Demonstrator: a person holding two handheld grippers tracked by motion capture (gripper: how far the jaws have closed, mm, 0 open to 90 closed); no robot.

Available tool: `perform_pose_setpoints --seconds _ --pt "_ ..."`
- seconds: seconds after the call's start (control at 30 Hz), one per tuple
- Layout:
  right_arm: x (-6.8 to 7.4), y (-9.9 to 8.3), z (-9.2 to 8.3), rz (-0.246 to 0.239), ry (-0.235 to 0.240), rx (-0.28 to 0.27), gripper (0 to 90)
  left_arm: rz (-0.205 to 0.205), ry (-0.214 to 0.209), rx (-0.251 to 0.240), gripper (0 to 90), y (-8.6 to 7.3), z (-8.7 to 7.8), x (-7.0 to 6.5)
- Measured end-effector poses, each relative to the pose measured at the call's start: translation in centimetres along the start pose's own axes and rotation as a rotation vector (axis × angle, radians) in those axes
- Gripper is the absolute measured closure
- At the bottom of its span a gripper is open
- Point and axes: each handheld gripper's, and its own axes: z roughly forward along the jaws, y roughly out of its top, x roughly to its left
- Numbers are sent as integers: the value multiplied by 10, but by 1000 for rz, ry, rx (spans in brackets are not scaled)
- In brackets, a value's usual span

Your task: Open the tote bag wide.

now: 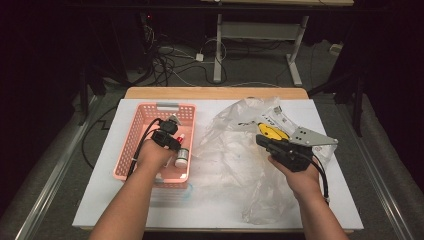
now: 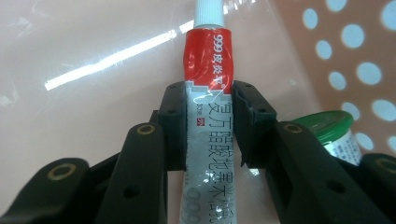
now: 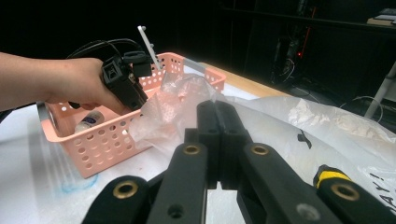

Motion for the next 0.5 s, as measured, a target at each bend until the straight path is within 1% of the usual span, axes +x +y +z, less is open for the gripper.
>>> perform_pose_setpoints --seconds 0.27,0.5 --pt "0 0 0 0 0 -2 900 14 -2 -22 662 -2 -1 0" --pt "-1 0 -1 7 -4 -5 900 12 -7 -106 662 -4 -12 2"
